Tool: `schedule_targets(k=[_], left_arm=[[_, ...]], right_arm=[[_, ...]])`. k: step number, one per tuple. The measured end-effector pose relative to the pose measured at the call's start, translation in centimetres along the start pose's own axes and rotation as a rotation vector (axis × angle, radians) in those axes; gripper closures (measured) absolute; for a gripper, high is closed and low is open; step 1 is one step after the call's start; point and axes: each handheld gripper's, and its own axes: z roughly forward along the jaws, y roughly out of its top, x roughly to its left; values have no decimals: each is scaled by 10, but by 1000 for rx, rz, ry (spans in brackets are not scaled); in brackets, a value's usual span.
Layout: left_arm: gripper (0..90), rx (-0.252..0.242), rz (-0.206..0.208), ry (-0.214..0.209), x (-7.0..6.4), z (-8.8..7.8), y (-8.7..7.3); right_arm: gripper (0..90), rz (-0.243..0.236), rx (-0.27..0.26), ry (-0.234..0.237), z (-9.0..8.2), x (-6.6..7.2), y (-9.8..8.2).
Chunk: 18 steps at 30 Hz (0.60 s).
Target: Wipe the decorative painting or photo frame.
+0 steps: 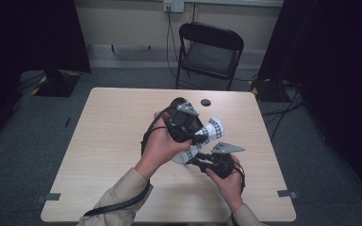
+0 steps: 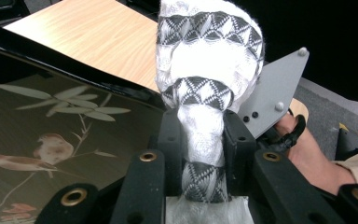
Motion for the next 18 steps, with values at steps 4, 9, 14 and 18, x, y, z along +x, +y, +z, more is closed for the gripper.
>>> schedule_targets(k=[4, 9, 14, 18], left_arm=[[731, -4, -8, 9, 2, -1, 4], [731, -4, -18, 19, 4, 0, 6], [731, -16, -34, 27, 6, 1, 8], [731, -16, -39, 42, 8, 0, 13]], right_arm=[[768, 25, -2, 2, 2, -2, -1], [790, 42, -2, -10, 1, -2, -1], [796, 20, 7, -12, -1, -3, -1], [797, 13, 9, -7, -3, -6, -2]])
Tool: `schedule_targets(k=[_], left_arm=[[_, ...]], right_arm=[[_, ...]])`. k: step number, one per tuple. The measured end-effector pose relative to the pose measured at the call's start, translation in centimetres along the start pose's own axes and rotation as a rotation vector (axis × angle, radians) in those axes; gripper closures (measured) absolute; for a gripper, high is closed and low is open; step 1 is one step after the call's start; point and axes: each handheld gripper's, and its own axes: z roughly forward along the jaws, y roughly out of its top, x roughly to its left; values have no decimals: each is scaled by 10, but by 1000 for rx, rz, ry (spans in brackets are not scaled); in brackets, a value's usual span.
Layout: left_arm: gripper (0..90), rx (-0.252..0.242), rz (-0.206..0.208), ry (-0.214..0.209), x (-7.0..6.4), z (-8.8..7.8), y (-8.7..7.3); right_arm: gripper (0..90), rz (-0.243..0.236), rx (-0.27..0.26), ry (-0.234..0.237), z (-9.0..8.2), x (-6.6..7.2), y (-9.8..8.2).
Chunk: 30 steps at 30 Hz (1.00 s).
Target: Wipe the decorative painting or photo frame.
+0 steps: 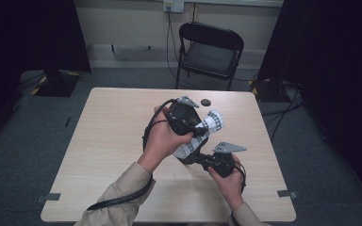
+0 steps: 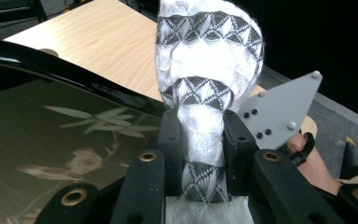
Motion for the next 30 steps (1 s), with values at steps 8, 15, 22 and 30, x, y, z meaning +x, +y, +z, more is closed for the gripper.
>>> schedule_targets(k=[8, 15, 22, 30], left_arm=[[731, 5, -21, 43, 4, -4, 10], [731, -2, -42, 69, 12, -9, 17], [731, -27, -75, 108, 23, -21, 23], [731, -48, -113, 177, 39, -43, 23]], right_arm=[[798, -25, 6, 23, -5, -8, 0], [798, -46, 10, 65, -8, -17, 0], [798, -53, 15, 80, -10, -24, 0], [798, -58, 24, 91, -12, -29, 0]])
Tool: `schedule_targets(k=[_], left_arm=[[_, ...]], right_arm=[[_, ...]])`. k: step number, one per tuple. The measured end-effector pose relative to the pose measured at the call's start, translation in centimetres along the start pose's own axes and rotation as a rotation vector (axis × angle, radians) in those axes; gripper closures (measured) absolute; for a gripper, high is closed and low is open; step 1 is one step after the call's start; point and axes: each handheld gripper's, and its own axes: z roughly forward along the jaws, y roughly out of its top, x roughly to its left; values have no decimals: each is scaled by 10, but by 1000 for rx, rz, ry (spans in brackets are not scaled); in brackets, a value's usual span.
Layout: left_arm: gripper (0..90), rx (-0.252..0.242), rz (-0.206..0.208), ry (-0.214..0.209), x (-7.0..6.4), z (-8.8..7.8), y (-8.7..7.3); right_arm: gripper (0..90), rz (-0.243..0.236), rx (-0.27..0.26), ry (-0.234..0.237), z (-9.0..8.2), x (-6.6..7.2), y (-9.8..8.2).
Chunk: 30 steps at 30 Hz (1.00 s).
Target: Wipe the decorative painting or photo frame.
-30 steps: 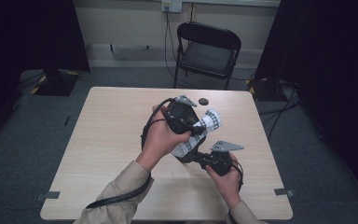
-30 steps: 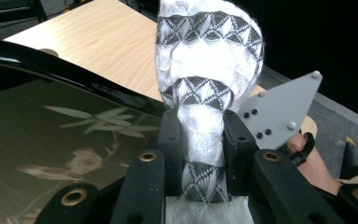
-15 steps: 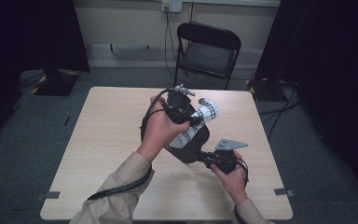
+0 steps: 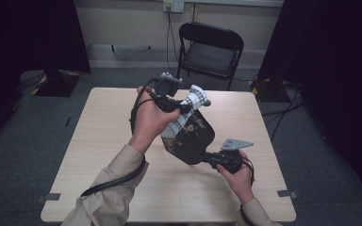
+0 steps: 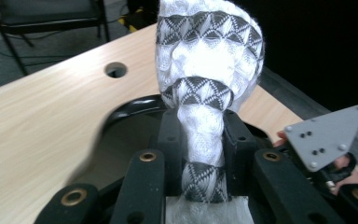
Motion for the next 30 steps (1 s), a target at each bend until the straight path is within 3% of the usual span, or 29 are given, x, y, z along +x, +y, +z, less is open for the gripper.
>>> schedule_targets(k=[11, 18, 23, 30], left_arm=[[732, 14, -60, 50, 28, -9, -18], [732, 35, -102, 62, 44, -6, -33], [732, 45, -121, 63, 50, 1, -42], [732, 68, -146, 68, 56, 9, -57]], right_arm=[[797, 0, -3, -4, -1, -3, 0], [784, 1, -5, -35, -3, -6, -1], [748, -13, -4, -80, -6, -8, 0], [749, -9, -8, -92, -8, -9, 0]])
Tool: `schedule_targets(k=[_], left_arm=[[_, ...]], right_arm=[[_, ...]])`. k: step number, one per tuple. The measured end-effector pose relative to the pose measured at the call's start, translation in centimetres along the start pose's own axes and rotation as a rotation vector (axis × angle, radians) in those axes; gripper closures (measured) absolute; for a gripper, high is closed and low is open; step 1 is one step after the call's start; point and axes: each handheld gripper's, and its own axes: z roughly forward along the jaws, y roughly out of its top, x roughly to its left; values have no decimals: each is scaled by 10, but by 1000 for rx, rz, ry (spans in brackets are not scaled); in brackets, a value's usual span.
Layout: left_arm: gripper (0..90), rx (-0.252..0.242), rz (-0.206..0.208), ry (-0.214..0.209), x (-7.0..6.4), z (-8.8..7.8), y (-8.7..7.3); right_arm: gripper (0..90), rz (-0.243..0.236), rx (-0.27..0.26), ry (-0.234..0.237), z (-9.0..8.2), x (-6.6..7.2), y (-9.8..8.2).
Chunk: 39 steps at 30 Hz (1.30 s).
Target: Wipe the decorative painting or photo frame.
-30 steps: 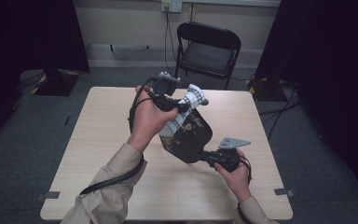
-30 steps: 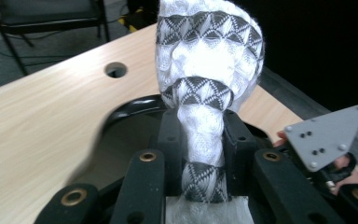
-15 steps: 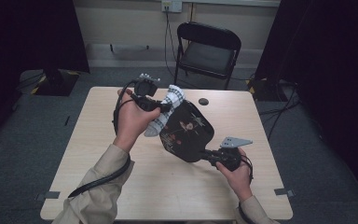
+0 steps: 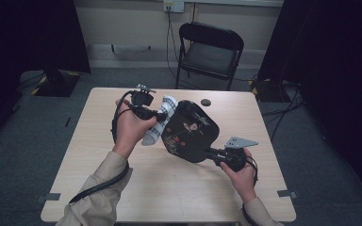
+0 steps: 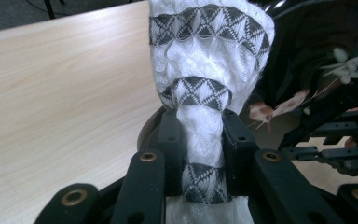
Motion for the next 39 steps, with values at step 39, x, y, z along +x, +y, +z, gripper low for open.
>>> schedule_targets(k=[39], left_arm=[[737, 62, -128, 28, 42, 45, -71]], right_arm=[[762, -8, -3, -2, 2, 4, 0]])
